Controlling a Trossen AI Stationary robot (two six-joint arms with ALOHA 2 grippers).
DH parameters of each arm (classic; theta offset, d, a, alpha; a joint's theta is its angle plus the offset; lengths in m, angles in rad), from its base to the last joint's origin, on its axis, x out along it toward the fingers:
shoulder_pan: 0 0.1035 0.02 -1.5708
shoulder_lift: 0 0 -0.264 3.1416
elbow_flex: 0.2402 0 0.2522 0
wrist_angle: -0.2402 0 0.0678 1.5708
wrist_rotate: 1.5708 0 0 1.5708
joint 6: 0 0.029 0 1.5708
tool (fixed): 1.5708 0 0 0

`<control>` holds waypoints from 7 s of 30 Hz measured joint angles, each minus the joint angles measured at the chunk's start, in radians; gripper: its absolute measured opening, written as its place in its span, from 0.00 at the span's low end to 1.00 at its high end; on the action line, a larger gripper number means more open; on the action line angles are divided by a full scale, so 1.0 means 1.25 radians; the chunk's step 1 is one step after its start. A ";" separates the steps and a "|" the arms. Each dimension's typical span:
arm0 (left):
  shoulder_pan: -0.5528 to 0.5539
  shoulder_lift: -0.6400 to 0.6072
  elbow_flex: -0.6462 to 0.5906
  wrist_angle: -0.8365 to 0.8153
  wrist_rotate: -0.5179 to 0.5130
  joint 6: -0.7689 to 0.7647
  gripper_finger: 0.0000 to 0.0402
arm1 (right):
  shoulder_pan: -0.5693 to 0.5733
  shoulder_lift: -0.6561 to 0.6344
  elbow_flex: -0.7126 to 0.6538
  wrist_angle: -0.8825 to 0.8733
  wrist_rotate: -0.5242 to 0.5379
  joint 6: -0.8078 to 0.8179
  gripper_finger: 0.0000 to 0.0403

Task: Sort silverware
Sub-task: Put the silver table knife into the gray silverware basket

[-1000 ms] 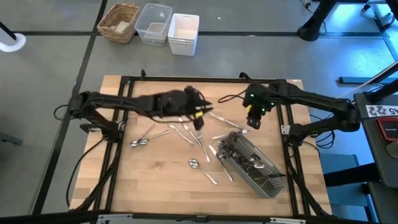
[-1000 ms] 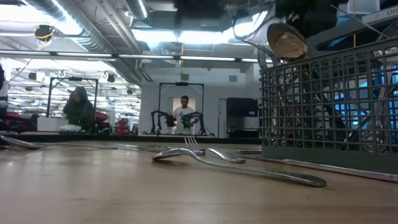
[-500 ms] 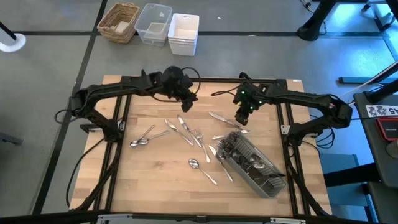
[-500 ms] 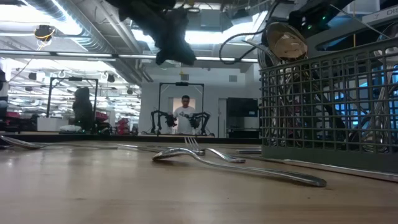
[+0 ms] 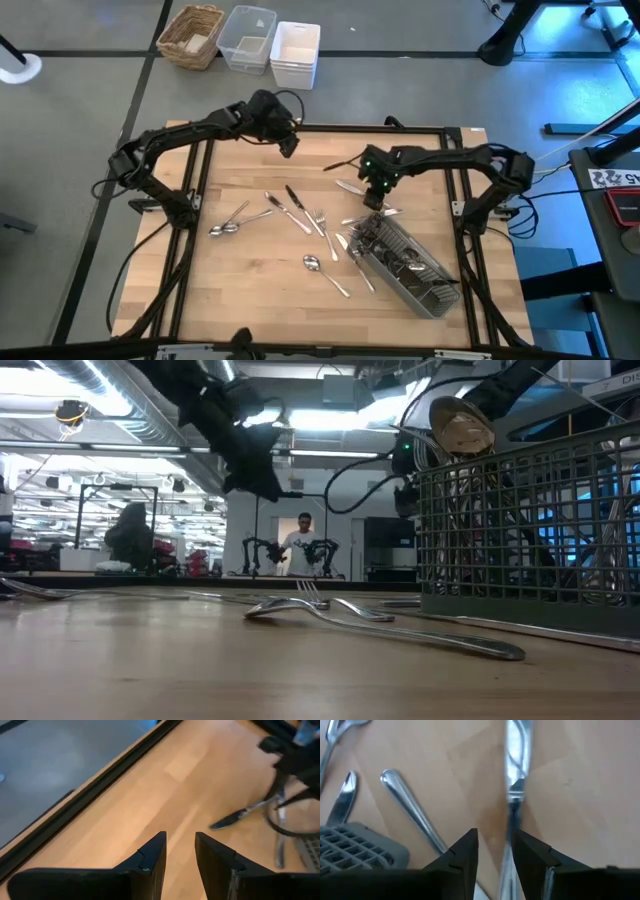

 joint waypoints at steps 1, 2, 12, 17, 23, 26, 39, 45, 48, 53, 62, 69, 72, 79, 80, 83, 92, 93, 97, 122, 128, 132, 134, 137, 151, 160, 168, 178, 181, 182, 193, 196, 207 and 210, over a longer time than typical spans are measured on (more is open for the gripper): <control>0.009 0.000 -0.006 -0.003 0.000 0.000 0.24 | 0.010 0.004 0.000 0.008 0.018 0.000 0.30; 0.018 0.000 -0.013 -0.001 0.000 0.000 0.24 | 0.020 0.007 0.000 0.014 0.039 -0.001 0.30; 0.052 0.000 -0.056 -0.001 0.000 0.009 0.24 | 0.067 0.074 0.002 0.063 0.140 -0.001 0.30; 0.052 0.000 -0.071 0.004 0.000 0.009 0.24 | 0.066 0.084 0.004 0.080 0.177 -0.001 0.30; 0.051 0.000 -0.079 0.004 0.000 0.009 0.24 | 0.066 0.068 0.000 0.079 0.185 0.001 0.30; 0.051 0.000 -0.079 0.004 0.000 0.008 0.24 | 0.066 0.056 0.000 0.080 0.186 0.003 0.30; 0.051 0.000 -0.079 0.005 0.000 0.008 0.24 | 0.065 0.048 0.000 0.096 0.246 0.021 0.30; 0.051 0.000 -0.079 0.006 -0.001 0.008 0.24 | 0.065 0.062 0.000 0.128 0.243 0.022 0.30; 0.051 0.000 -0.079 0.006 0.000 0.008 0.24 | 0.065 0.087 0.000 0.140 0.238 0.022 0.30; 0.051 0.000 -0.079 0.007 -0.001 0.008 0.24 | 0.065 0.110 0.002 0.143 0.250 0.027 0.30; 0.051 0.000 -0.079 0.018 -0.001 0.011 0.24 | 0.060 0.124 0.005 0.132 0.262 0.028 0.28; 0.051 0.000 -0.079 0.028 -0.001 0.012 0.24 | 0.048 0.148 0.005 0.119 0.204 0.026 0.11; 0.051 0.000 -0.079 0.026 -0.001 0.012 0.24 | 0.048 0.148 0.007 0.123 0.196 0.026 0.05; 0.051 0.000 -0.079 0.028 -0.001 0.010 0.24 | 0.048 0.152 0.031 0.112 0.187 0.026 0.09; 0.051 0.000 -0.079 0.028 -0.001 0.010 0.24 | 0.048 0.152 0.034 0.109 0.187 0.026 0.10; 0.051 0.000 -0.079 0.028 -0.001 0.009 0.24 | 0.048 0.154 0.047 0.092 0.185 0.026 0.11; 0.049 0.000 -0.079 0.028 0.000 -0.011 0.24 | 0.049 0.156 0.089 0.054 0.151 0.021 0.07; 0.047 0.000 -0.079 0.028 -0.001 -0.012 0.24 | 0.049 0.157 0.092 0.059 0.138 0.021 0.07; 0.038 0.000 -0.079 0.028 0.000 -0.012 0.24 | 0.050 0.155 0.097 0.064 0.106 0.020 0.06; -0.025 0.000 -0.079 0.027 0.000 -0.012 0.24 | 0.049 0.155 0.096 0.056 0.030 0.026 0.05; -0.026 0.000 -0.079 0.028 -0.001 -0.007 0.24 | 0.049 0.155 0.096 0.055 -0.011 0.026 0.05; -0.025 0.000 -0.079 0.028 -0.001 -0.007 0.24 | 0.049 0.155 0.096 0.054 -0.012 0.026 0.08; -0.025 0.000 -0.079 0.028 -0.001 -0.007 0.24 | 0.049 0.155 0.096 0.052 -0.012 0.026 0.12; -0.025 0.000 -0.079 0.028 -0.001 -0.007 0.24 | 0.049 0.155 0.096 0.038 -0.002 0.027 0.22; -0.025 0.000 -0.079 0.028 -0.001 -0.006 0.24 | 0.060 0.154 0.100 -0.010 0.044 0.026 0.38; -0.025 0.000 -0.079 0.028 -0.001 -0.006 0.24 | 0.102 0.151 0.086 0.009 0.113 0.021 0.38; -0.025 0.000 -0.079 0.028 -0.001 0.013 0.24 | 0.102 0.184 0.087 0.017 0.115 0.020 0.38; -0.025 0.000 -0.079 0.028 -0.001 0.013 0.24 | 0.102 0.198 0.141 -0.039 0.110 0.021 0.38; -0.025 0.000 -0.079 0.028 -0.001 0.013 0.24 | 0.102 0.202 0.172 -0.069 0.104 0.021 0.38; -0.025 0.000 -0.079 0.028 -0.001 0.013 0.24 | 0.102 0.203 0.180 -0.065 0.098 0.021 0.38; -0.025 0.000 -0.079 0.025 -0.001 0.012 0.24 | 0.110 0.201 0.188 -0.070 0.083 0.026 0.38; -0.025 0.000 -0.079 0.025 -0.001 0.012 0.24 | 0.113 0.201 0.188 -0.090 0.120 0.026 0.38; -0.025 0.000 -0.079 0.025 -0.001 0.030 0.24 | 0.113 0.203 0.168 -0.086 0.143 0.026 0.38; -0.025 0.000 -0.079 0.025 -0.001 0.030 0.24 | 0.113 0.201 0.157 -0.081 0.144 0.026 0.38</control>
